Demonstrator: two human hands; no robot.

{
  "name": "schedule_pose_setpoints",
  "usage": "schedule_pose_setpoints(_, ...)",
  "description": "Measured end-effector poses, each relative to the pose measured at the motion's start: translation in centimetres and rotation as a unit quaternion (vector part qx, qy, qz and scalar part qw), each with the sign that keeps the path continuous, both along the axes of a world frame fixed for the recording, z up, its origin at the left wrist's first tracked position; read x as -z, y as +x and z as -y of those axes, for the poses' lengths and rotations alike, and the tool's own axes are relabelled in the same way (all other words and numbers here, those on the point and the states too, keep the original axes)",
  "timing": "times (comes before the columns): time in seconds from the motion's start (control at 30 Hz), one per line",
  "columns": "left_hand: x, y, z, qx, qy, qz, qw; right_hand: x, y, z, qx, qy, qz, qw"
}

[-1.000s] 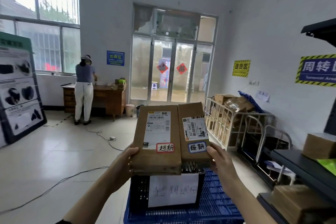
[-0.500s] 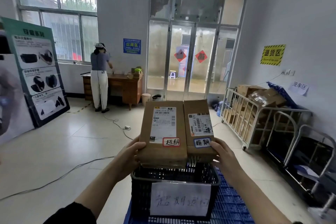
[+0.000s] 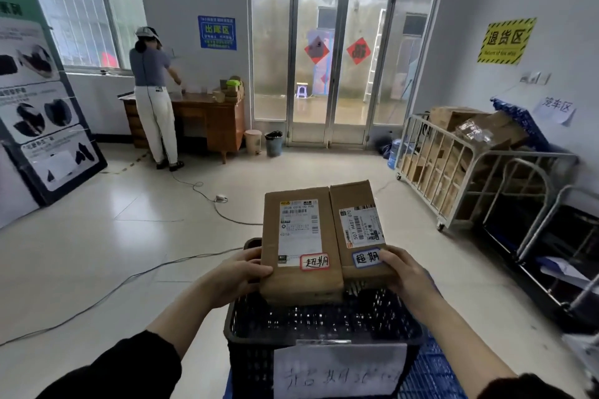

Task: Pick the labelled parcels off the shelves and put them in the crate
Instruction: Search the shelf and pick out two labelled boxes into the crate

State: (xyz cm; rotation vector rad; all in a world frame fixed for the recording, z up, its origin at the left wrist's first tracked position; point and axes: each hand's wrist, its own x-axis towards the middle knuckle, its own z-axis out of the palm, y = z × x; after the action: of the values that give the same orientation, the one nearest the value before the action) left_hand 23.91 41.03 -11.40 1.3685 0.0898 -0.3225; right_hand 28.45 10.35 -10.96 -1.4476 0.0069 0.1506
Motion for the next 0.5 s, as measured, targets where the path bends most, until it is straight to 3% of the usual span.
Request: schedule_pose_setpoints(0.5, 12.4, 11.4, -1.1, -0.042, 0.044, -0.145, 0.988, 13.3, 12.3, -2.6, -0.023, -0.035, -0.184, 0.982)
